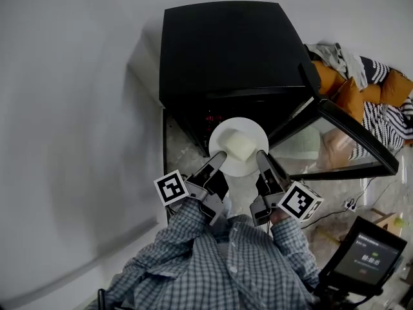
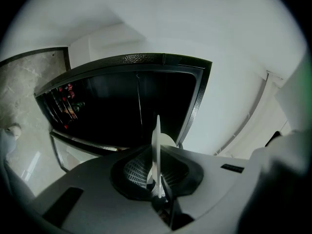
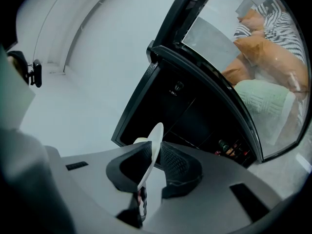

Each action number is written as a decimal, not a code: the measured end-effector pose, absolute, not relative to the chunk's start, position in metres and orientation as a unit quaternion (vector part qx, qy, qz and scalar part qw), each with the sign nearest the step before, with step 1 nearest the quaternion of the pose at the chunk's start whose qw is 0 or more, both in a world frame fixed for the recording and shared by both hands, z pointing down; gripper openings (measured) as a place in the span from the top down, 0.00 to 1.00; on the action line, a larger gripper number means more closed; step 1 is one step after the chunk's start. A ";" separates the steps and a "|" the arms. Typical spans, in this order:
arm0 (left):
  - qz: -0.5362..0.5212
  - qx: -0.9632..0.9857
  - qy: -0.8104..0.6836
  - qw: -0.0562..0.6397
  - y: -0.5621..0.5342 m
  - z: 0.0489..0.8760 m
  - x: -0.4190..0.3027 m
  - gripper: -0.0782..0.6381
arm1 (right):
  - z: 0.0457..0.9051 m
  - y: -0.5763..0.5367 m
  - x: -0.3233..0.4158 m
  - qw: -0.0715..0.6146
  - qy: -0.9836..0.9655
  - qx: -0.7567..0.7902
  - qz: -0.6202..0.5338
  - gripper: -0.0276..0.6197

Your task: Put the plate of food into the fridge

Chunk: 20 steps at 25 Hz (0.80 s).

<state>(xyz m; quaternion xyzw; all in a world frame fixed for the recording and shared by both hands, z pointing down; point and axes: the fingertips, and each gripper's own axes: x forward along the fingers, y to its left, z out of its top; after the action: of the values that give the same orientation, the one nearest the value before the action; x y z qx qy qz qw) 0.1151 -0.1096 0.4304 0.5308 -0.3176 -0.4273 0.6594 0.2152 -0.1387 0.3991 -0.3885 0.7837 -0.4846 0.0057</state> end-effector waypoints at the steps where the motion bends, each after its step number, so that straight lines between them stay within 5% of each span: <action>1: -0.428 0.529 -0.319 0.659 -0.110 0.432 0.116 0.85 | 0.401 -0.139 0.216 0.005 0.783 -0.389 -0.486 0.86; 20: -0.489 0.520 -0.366 0.597 -0.120 0.444 0.094 0.85 | 0.414 -0.137 0.190 -0.038 0.807 -0.316 -0.497 0.86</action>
<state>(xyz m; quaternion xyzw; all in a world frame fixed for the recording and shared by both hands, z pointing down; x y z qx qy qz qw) 0.0943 -0.1198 0.4439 0.5201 -0.3657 -0.4892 0.5971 0.1897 -0.1373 0.4142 -0.3159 0.8073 -0.4970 -0.0382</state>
